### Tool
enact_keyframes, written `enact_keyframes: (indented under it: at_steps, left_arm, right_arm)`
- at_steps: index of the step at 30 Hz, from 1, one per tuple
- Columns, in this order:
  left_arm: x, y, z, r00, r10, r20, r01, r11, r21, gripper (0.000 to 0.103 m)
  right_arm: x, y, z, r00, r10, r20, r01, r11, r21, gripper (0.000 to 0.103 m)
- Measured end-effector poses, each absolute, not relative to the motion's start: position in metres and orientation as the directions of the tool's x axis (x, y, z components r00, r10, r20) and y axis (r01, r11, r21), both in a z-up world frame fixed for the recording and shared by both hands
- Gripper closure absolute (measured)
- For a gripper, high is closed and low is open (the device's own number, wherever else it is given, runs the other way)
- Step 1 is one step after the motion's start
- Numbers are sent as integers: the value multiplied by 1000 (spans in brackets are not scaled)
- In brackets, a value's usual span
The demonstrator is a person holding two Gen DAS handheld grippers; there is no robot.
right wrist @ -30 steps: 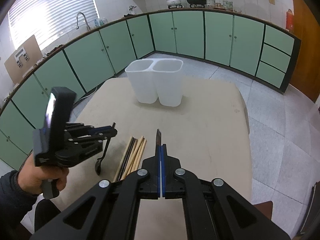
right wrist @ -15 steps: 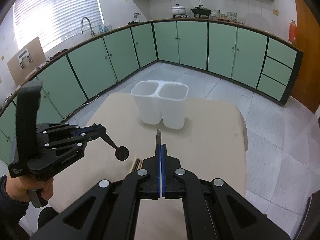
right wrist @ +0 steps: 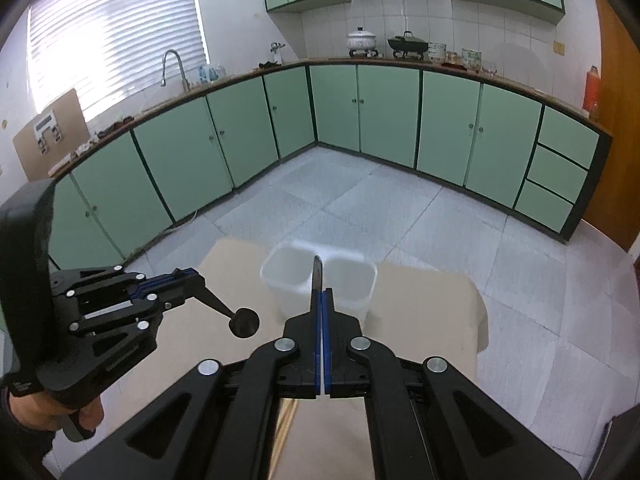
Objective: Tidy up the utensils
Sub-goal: 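Lower both spoons into the white holder and open both tools, then move both open tools back over the chopstick bundle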
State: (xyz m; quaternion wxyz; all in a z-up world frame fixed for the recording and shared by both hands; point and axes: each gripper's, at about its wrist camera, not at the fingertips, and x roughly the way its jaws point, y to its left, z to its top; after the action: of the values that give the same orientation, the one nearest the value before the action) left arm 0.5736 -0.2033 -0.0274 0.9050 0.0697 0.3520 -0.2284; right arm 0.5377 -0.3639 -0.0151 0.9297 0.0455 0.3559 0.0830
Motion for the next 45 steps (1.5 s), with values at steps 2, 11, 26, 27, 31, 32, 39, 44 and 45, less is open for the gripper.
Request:
enact_keyframes:
  at_steps: [2,11,26,27,31,32,39,44,45]
  left_arm:
    - [588,-204,-18,660,-365,-657,454,890,-39,100]
    - [656,-221,-46,659,-329,-677,412,910,-42,100]
    - [639,-188,-107,635,-315,-706,378,923,-72,55]
    - [632,-184,-105,638,-314,-703,376,924,-72,53]
    - [567,-149,-101,676,-327,-660,372,925,-78,36]
    - [546,-141,-104,681,-334,-651,374,924,-83,34]
    - [407,-112,-174,648,-345,-679,383,918,-102,33]
    - [347,-111,-226,596,-350,-723,401,909,-109,33]
    - [338,-112,-233,594,-353,-723,409,906,-106,33]
  right_arm:
    - [553,-367,-11,740,188,-646,-113,981,156,102]
    - [626,-373,-42,726,165,-667,-65,983,172,102]
    - [604,-395,-108,682,165,-713,-33,980,196,76]
    - [588,-396,-107,692,171,-701,-39,979,200,76]
    - [504,-393,-114,737,168,-655,-67,982,176,76]
    - [479,-388,-122,742,162,-650,-74,984,160,76]
    - [336,-333,-207,704,174,-688,-115,985,132,76]
    - [287,-292,-256,645,224,-731,-177,974,142,76]
    - [284,-288,-258,646,224,-730,-185,973,136,76]
